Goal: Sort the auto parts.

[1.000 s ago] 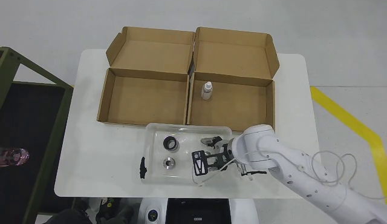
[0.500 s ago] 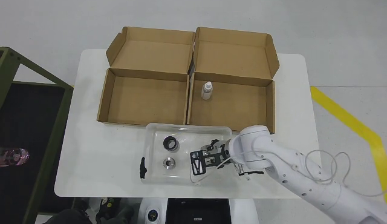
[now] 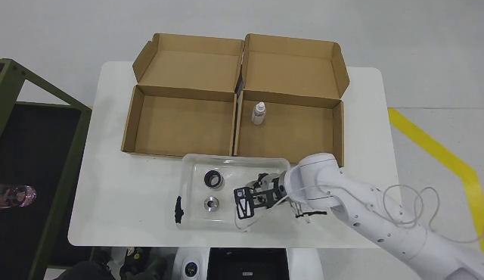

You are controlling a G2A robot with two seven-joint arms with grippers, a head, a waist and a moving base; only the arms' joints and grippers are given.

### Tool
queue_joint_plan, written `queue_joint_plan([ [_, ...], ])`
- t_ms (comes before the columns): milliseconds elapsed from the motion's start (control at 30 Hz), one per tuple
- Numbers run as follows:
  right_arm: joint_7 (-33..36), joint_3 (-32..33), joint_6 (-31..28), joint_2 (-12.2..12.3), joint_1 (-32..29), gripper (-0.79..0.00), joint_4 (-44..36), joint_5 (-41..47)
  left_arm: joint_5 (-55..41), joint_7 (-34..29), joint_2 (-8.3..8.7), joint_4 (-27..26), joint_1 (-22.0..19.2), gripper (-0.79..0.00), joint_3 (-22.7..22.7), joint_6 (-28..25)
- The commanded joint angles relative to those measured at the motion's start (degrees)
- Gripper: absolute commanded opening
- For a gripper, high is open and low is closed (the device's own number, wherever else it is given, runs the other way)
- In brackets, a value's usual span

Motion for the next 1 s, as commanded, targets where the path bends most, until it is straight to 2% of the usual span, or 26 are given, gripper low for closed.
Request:
queue_joint_plan([
  [0,-1.77,0.44,-0.22,-0.06,0.2,-0.785,-0.48,0.05,0.0,0.0,0.0,0.0,0.0,0.0,0.0,0.0],
  [533,-18.76,7.04,-2.55,0.71,-1.4,-0.785,-4.09,-3.94,0.0,0.0,0.0,0.0,0.0,0.0,0.0,0.0],
  [967,-31.18,15.25,-1.65,1.79,-4.26,-0.785,-6.28,-7.13,0.0,0.0,0.0,0.0,0.0,0.0,0.0,0.0],
])
